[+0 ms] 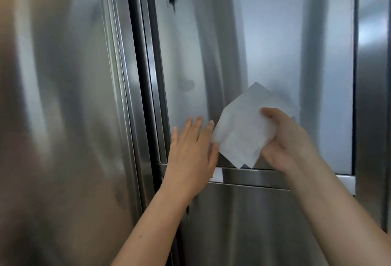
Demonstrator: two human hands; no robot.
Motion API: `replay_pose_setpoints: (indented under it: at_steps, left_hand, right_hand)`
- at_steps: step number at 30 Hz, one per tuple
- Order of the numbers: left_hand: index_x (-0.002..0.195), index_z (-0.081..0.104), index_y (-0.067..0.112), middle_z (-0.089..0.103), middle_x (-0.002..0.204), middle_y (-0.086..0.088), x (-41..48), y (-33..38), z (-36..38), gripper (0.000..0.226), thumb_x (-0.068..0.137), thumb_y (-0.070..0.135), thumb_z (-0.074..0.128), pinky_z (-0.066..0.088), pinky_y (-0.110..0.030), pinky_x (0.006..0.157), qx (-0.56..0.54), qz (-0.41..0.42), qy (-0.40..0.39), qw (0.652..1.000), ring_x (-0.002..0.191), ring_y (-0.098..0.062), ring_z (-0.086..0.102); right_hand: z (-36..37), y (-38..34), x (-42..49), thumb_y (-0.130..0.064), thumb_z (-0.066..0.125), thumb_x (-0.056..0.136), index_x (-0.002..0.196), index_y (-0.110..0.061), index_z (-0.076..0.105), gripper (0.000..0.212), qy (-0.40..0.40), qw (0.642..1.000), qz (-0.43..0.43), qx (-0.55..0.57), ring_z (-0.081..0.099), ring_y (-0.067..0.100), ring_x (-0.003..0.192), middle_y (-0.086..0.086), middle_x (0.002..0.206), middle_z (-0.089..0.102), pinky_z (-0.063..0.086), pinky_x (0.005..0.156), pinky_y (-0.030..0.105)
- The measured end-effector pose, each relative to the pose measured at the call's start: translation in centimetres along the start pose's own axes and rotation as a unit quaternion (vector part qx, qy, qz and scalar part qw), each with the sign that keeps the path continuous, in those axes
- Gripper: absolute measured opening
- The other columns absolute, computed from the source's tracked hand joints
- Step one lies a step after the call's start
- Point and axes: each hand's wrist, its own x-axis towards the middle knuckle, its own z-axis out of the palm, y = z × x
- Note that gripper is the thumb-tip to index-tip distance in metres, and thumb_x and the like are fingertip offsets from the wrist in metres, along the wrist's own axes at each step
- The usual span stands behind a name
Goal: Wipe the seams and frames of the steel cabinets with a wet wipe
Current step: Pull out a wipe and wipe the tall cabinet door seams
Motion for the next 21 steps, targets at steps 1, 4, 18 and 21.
replay_pose_setpoints:
  at_steps: [1, 4, 18, 21]
  left_hand:
    - [0.121, 0.059, 0.006, 0.058, 0.126, -0.017, 0.9, -0.5, -0.2, 0.048, 0.087, 0.031, 0.036, 0.037, -0.06, 0.091, 0.003, 0.004, -0.001, 1.0, 0.121, -0.038, 0.051]
    - [0.124, 0.057, 0.005, 0.054, 0.13, -0.018, 3.3, -2.1, -1.5, 0.048, 0.089, 0.03, 0.037, 0.035, -0.061, 0.095, -0.001, 0.015, -0.001, 1.0, 0.125, -0.038, 0.046]
    - [0.126, 0.055, 0.005, 0.051, 0.133, -0.017, 12.3, -10.5, -2.2, 0.044, 0.089, 0.024, 0.041, 0.031, -0.058, 0.102, 0.059, -0.024, 0.035, 0.997, 0.131, -0.037, 0.037]
    - [0.111, 0.065, 0.006, 0.063, 0.116, -0.017, 13.6, -10.8, -1.8, 0.047, 0.081, 0.027, 0.036, 0.044, -0.059, 0.088, 0.091, -0.007, 0.064, 0.994, 0.117, -0.039, 0.053]
  right_hand:
    - [0.9, -0.1, 0.4, -0.006, 0.05, 0.092, 0.093, -0.008, 0.058, 0.009, -0.007, 1.0, -0.009, 0.006, 0.067, 0.015, 0.057, 0.004, 0.071, 0.07, 0.056, 0.055, 0.026]
    - [3.3, 0.0, 2.0, -0.007, 0.05, 0.092, 0.105, -0.009, 0.057, 0.015, -0.02, 0.999, -0.024, 0.009, 0.067, 0.017, 0.066, 0.006, 0.086, 0.067, 0.055, 0.056, 0.026]
    - [14.4, 2.0, 7.7, -0.021, 0.047, 0.088, 0.102, -0.023, 0.057, 0.017, 0.158, 0.935, -0.296, -0.114, 0.061, 0.023, 0.091, -0.005, 0.091, 0.063, 0.049, 0.084, 0.035]
    - [16.2, 1.7, 8.5, -0.021, 0.041, 0.093, 0.099, -0.025, 0.051, 0.012, 0.18, 0.905, -0.353, -0.155, 0.056, 0.021, 0.093, -0.005, 0.096, 0.058, 0.044, 0.094, 0.036]
